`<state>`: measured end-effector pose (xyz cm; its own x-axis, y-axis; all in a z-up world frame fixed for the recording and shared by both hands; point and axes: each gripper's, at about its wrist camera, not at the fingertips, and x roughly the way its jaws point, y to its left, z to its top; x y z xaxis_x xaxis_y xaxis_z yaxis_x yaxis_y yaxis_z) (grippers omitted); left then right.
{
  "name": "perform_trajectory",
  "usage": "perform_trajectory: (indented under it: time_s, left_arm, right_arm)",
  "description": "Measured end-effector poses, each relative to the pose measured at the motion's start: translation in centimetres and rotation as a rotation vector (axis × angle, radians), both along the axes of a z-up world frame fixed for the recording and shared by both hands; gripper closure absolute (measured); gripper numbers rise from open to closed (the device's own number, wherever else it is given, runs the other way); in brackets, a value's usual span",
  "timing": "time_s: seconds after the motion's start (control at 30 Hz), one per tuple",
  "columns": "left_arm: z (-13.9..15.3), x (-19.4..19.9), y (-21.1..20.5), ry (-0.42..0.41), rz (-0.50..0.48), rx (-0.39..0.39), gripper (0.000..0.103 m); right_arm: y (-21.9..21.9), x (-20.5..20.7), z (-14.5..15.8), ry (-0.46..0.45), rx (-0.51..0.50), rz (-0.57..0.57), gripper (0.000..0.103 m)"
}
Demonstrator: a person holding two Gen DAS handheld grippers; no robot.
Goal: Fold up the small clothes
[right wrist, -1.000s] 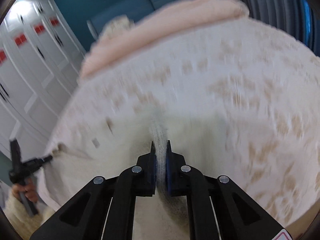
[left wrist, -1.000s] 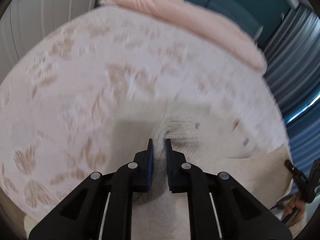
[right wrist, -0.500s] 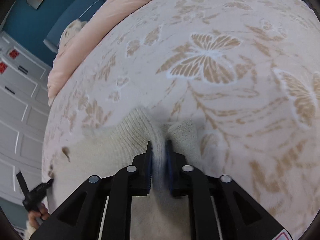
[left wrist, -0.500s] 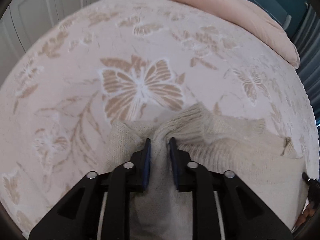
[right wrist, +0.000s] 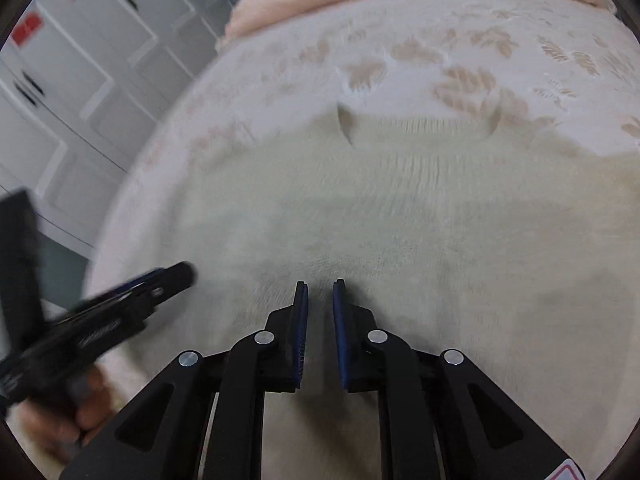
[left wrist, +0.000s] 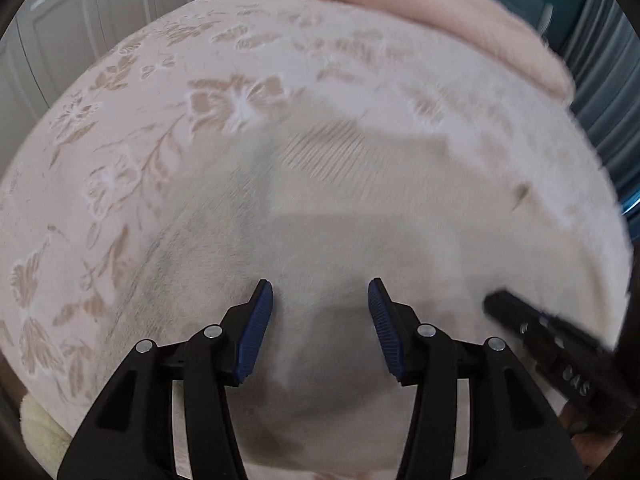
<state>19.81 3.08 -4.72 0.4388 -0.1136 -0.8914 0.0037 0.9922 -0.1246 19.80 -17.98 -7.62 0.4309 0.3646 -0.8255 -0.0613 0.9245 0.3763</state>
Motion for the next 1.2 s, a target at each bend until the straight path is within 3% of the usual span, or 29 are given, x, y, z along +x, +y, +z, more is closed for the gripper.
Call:
perform_trajectory:
  time_s: [0.1,0.2,0.3,0.37,0.5,0.6,0.67,0.8,0.9,1.03,1.1,1.2]
  left_arm:
    - [-0.7,-0.4,1.2,-0.007,-0.010,-0.011,0.054]
    - [-0.6,-0.5,1.8,-0.011,-0.015,0.013,0.054]
    - [-1.0,-0.9,2.0,-0.013,0.001,-0.007,0.054]
    - [-1.1,-0.7,1.6,-0.017,0.005,0.015,0.054]
    - [-0.4,-1.3,1.3,-0.019,0.010,0.021,0.055]
    - [0.5,-2.8,1.7,-0.023,0.020,-0.004,0.055]
    - [1.2,-4.2,2.5,-0.023,0.038,-0.030,0.055]
    - [2.6,-7.3,5.5,-0.025,0.096,-0.089,0.054]
    - [2.1,-8.9,8.2,0.000,0.179,-0.132,0.052]
    - [-0.8,-9.9,12.0,0.111,0.330,-0.296,0.052]
    - [-1.1,-10.2,12.8,0.121,0.363,-0.355,0.052]
    - [-0.4,-10.5,12.9,0.094,0.353,-0.349,0.052]
  right_arm:
    - [-3.6,-0.6,0.7,0.027,0.078,-0.113,0.103]
    - [-8.2,-3.9,3.5,-0.044,-0.014,-0.193,0.102]
    - [-13.1,-6.9,0.8,0.056,-0.083,-0.260,0.103]
    - [-16.4,-10.0,1.2,0.060,0.006,-0.362,0.103]
    - [-17.3,-14.3,4.3,-0.017,-0.069,-0.416,0.098]
    - [-18.2,-15.5,0.9,0.080,-0.126,-0.401,0.103]
    - [-18.8,-16.2,0.8,0.065,-0.073,-0.425,0.103]
    - [-17.1,-16.7,4.6,0.002,-0.091,-0.444,0.096]
    - [-12.9,-15.5,6.7,-0.055,-0.086,-0.337,0.096]
    - [-6.5,-13.5,7.9,-0.069,-0.051,-0.163,0.096]
    - [-2.6,-11.3,7.8,-0.070,-0.056,-0.087,0.096]
    - [1.9,-8.8,7.4,-0.076,-0.077,-0.019,0.096]
